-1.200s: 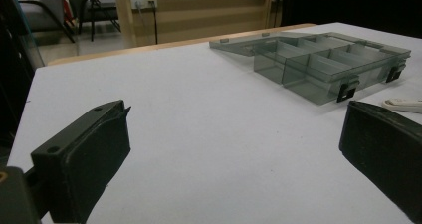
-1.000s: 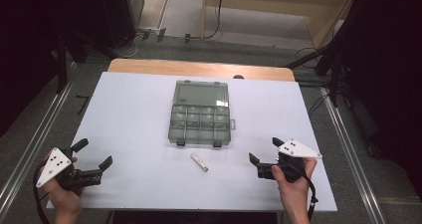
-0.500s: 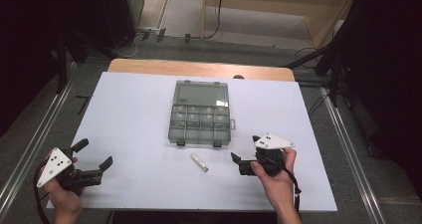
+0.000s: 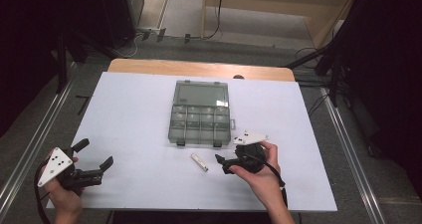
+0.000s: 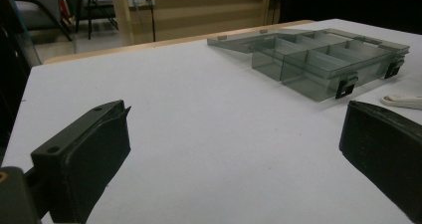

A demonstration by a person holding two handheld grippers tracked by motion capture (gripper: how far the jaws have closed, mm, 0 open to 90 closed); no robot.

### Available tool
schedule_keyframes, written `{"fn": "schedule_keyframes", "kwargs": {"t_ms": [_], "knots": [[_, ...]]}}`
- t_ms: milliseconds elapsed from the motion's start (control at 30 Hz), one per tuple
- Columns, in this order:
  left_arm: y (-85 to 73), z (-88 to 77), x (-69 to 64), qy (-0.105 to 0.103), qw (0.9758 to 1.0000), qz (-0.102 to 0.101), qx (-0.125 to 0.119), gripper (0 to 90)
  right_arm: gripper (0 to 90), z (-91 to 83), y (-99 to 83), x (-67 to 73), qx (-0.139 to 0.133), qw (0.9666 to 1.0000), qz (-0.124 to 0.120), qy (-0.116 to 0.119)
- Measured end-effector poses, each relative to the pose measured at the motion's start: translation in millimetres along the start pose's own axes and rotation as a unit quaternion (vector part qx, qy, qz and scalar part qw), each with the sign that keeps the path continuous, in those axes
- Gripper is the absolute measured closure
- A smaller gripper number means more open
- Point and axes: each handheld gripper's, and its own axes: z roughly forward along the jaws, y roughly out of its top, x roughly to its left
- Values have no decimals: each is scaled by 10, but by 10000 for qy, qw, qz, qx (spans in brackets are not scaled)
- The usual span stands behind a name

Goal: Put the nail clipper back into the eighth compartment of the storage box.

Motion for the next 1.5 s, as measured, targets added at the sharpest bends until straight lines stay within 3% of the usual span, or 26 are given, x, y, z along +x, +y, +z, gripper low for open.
{"fn": "schedule_keyframes", "kwargs": {"t_ms": [67,133,333,400,600,900,1133,1400,1500], "knots": [[0,2,-1,-5,10000,0,1,0,248,41,33,50,44,10000,58,-2],[1,1,-1,-5,10000,5,6,0,263,55,43,65,54,10000,48,-8],[2,4,-2,-9,10000,14,19,0,483,151,83,142,317,9995,5,9],[2,5,-2,-7,10000,13,19,0,520,181,94,153,365,9992,43,150],[2,5,-1,-13,10000,14,20,0,616,286,129,274,662,9975,147,216],[3,7,-1,-1,10000,16,30,0,691,423,164,401,1115,9927,83,457],[4,10,-5,1,10000,45,50,0,725,518,169,476,1336,9898,-17,494],[4,14,-9,12,10000,57,51,0,755,643,145,532,1639,9859,-94,322],[4,15,-10,8,10000,76,61,0,780,644,146,548,1648,9860,-126,232]]}}
